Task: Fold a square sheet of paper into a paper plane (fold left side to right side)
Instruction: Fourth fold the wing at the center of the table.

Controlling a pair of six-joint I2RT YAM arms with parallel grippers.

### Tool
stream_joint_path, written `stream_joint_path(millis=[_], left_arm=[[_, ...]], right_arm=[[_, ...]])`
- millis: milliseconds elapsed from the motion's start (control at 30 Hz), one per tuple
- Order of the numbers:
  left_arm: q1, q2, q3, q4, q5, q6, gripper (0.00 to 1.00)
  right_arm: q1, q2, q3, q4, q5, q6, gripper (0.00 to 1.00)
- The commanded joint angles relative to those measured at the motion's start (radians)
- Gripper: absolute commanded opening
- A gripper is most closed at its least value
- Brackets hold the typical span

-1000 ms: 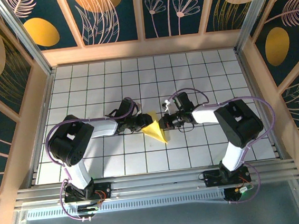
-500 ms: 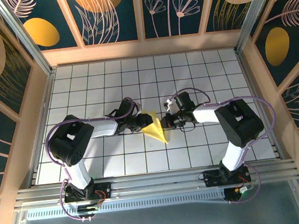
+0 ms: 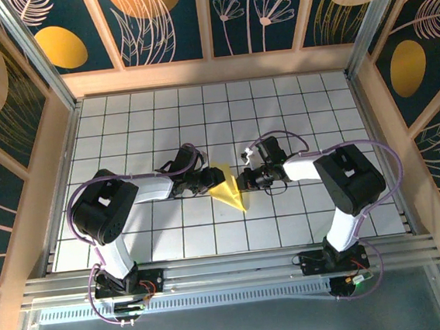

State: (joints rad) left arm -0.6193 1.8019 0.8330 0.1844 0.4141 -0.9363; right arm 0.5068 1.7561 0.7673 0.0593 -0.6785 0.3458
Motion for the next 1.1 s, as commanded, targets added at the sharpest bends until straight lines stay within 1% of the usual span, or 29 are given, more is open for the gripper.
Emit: stream_joint_path(millis=[0,667,933,1067], left_arm=[[-0.002,0.027,0.008,-0.039,-0.028,0.001,0.42],[-0.002,0.028,0.008,-0.037,-0.024,0.001,0.43],[-0.001,0.013,0.014,-0.033,-0.026,0.003,0.46],[-0.002,-0.021,0.041,-0.061,-0.050,0.024,0.48]], right_arm=[[0.007,0.018,0.031,-0.019,0.006,-0.025,0.00],[0.015,0.057,0.042,-0.035,0.021,-0.031,0.00],[0.015,0.075,0.028,-0.057,0.050,-0.030,0.00],[0.015,0.083,0.017,-0.071,0.073,-0.028,0.00]])
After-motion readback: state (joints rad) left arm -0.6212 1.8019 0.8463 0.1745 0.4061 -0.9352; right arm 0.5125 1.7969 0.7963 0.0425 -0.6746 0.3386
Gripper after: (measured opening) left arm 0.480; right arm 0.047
